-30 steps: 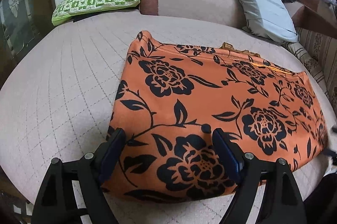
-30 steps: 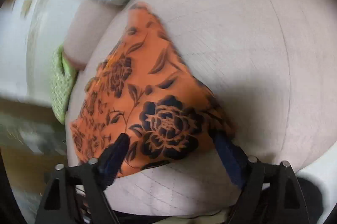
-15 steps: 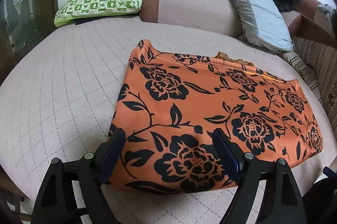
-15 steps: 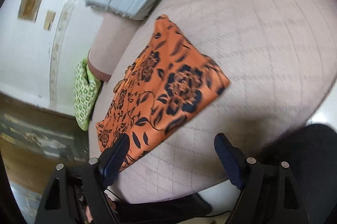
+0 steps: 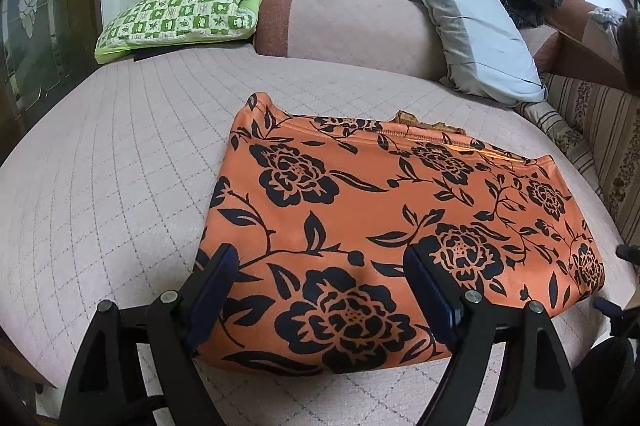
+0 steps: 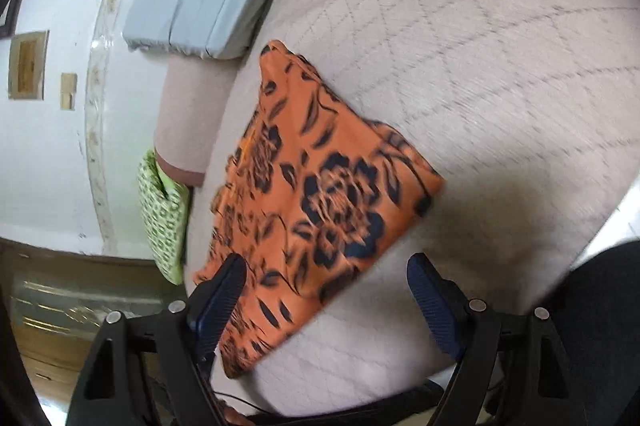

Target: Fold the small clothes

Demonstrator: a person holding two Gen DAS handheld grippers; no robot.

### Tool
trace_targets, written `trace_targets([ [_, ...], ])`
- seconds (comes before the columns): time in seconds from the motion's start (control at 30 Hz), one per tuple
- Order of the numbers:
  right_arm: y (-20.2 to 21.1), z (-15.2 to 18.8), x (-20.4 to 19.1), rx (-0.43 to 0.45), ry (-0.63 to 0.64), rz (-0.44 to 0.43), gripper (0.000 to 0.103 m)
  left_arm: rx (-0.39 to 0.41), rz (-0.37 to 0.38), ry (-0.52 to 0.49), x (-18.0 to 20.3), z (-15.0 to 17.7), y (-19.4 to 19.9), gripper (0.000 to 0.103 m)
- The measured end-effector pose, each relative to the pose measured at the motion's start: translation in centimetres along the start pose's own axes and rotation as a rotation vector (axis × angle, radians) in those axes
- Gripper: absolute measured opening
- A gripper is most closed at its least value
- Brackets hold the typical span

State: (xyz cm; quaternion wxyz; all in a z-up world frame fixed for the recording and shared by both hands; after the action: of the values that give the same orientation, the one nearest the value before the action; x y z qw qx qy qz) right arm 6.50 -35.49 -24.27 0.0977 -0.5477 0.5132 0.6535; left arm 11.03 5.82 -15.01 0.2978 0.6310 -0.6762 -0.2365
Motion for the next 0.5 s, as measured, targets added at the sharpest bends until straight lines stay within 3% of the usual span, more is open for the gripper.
trace_targets([
  [0.13,-0.5,-0.9,0.8,0.027,-0.102,0.003,0.086,0.000,-0.011,-0.002,0.0,0.0,-0.3,0.085],
  [0.27,-0.3,-2.2,-0.3,0.077,-0.027,0.025,0.084,0.013,-0.021,-0.010,0.5,-0.2,-0.3,0.085],
  [0.33,-0.5,-2.4,-0.4,0.073,0.006,0.074,0.070,0.035,-0.023,-0.018,0.9,-0.4,-0.1,0.085],
  [0.4,-0.7,-2.2,-0.1,0.075,0.037,0.101,0.066,0.051,-0.032,-0.030,1.5,-0.9,0.2,0.085],
  [0.5,-0.6,-1.8,-0.7,0.069,0.082,0.098,0.074,0.064,-0.017,-0.033,2.4,-1.5,0.6,0.085],
])
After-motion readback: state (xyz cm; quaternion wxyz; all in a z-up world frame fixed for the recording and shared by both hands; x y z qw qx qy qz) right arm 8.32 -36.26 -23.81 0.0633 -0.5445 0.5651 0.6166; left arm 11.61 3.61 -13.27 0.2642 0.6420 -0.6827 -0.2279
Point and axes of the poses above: each gripper's, at about its wrist camera, not at the fingertips, and y roughly against the way its jaws point, x to its right, z to its underside, the point moved 5 cm from there along -y, roughly the way its jaws point
